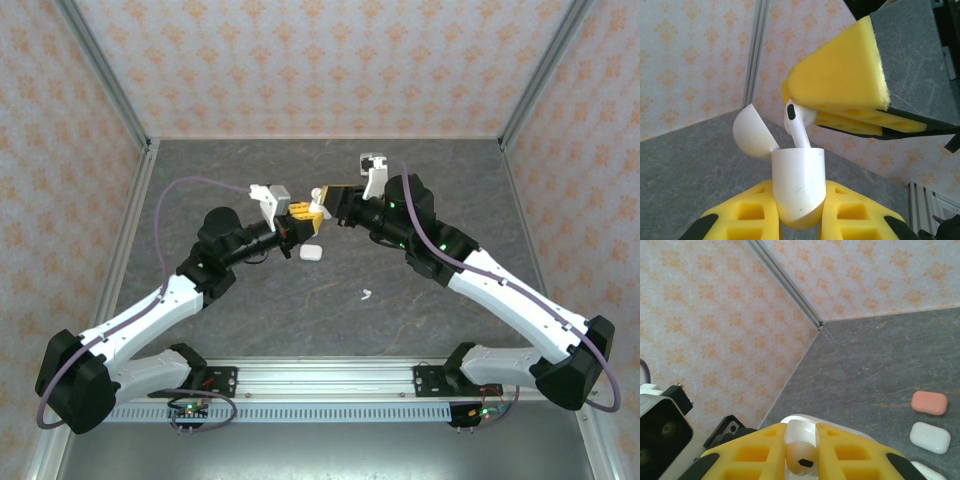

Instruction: Insert the wireless bluetooth earbuds into the charging case

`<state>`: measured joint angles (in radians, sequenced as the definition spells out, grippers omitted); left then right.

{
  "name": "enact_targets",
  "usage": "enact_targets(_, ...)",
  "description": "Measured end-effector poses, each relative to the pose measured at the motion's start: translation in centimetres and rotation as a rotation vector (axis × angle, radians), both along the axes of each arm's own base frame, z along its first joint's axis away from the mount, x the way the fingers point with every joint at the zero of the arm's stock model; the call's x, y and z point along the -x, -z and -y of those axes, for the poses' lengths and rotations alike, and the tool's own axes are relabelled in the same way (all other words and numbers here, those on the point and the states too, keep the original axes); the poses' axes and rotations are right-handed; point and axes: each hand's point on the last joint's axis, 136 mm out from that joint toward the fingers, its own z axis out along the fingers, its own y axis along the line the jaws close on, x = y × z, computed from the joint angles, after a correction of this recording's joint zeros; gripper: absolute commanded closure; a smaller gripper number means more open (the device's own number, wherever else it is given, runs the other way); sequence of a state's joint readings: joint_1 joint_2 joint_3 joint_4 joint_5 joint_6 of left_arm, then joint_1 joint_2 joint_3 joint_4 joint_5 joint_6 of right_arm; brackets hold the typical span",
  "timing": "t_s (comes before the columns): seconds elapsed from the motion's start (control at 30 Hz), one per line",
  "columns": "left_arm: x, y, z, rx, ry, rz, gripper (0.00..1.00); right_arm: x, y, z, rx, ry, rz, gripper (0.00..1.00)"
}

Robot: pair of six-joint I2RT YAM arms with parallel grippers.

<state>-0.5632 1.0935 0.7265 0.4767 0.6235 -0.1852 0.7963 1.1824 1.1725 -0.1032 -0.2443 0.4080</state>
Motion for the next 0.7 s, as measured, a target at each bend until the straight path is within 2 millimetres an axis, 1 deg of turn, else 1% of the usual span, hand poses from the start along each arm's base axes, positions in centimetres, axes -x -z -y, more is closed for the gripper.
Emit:
enact_targets(0.13, 0.0, 0.0, 0.0, 0.0, 0.0, -0.001, 1.0, 0.1, 0.7, -0.7, 0.011, -0.024, -0.017, 0.8)
enact_targets(0.3, 0.0, 0.2, 0.0, -0.005, -0.002, -0.008, 1.0, 0.1, 1.0, -0.8, 0.017, -0.03, -0.024, 0.77)
enact_targets(0.4, 0.0, 0.2, 0.0, -0.006, -0.002, -0.009, 1.0, 0.3, 1.3, -0.8, 0.03, -0.038, -0.03, 0.72)
enact_targets(0.5, 0.0, 0.2, 0.0, -0.006, 0.0, -0.009, 1.0, 0.5, 1.5, -0.7, 0.06, -0.047, -0.032, 0.61)
enact_targets(0.6, 0.0, 0.2, 0.0, -0.005, -0.001, -0.008, 1.0, 0.7, 0.6, -0.5, 0.083, -0.055, -0.013, 0.53)
enact_targets(0.7, 0.0, 0.2, 0.0, -0.005, -0.001, -0.008, 1.0, 0.9, -1.4, 0.1, 0.079, -0.056, 0.03, 0.48)
